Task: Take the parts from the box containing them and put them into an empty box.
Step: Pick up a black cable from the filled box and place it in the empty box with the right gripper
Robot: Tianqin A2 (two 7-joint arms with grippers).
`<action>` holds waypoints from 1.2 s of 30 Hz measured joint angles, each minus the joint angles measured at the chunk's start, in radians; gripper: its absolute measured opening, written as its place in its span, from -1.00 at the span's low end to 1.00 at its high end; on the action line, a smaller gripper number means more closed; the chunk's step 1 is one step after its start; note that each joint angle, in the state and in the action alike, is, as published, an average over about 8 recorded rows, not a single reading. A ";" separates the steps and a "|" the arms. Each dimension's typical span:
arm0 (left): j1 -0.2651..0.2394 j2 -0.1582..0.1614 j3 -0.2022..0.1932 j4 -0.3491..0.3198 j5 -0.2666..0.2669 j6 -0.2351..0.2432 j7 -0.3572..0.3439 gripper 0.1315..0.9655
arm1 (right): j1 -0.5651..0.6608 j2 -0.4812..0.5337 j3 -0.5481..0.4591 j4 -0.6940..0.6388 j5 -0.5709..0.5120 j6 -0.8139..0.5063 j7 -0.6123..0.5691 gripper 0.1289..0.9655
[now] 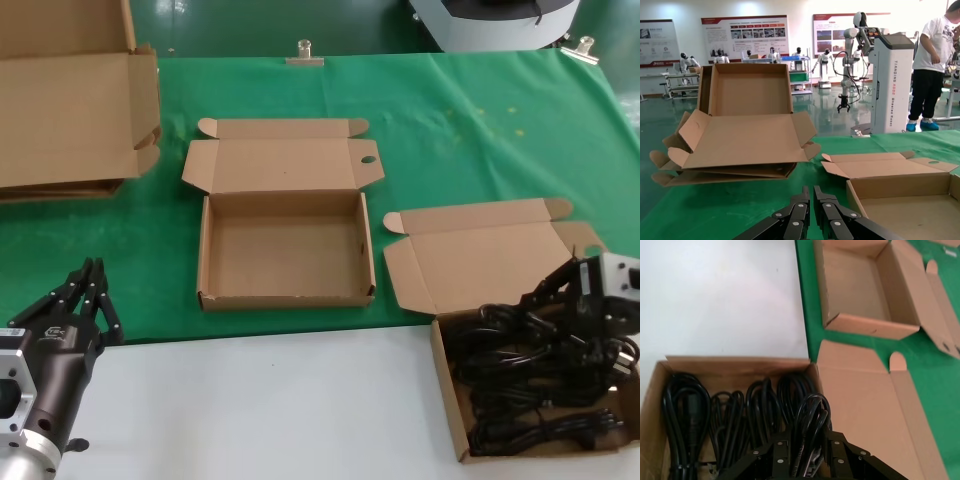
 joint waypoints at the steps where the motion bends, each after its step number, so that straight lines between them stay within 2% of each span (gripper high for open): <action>1: 0.000 0.000 0.000 0.000 0.000 0.000 0.000 -0.90 | -0.001 0.006 0.003 0.014 0.003 -0.007 0.007 -0.67; 9: 0.000 0.000 0.000 0.000 0.000 0.000 0.000 -0.90 | 0.009 0.039 0.024 0.113 0.032 -0.061 0.059 -0.68; 17: 0.000 0.000 0.000 0.000 0.000 0.000 0.000 -0.90 | 0.039 -0.006 0.041 0.145 0.029 -0.018 0.127 -0.68; 27: 0.000 0.000 0.000 0.000 0.000 0.000 0.000 -0.90 | 0.083 -0.143 0.022 0.109 -0.004 0.089 0.146 -0.69; 36: 0.000 0.000 0.000 0.000 0.000 0.000 0.000 -0.90 | 0.143 -0.333 -0.018 -0.058 -0.027 0.211 0.049 -0.69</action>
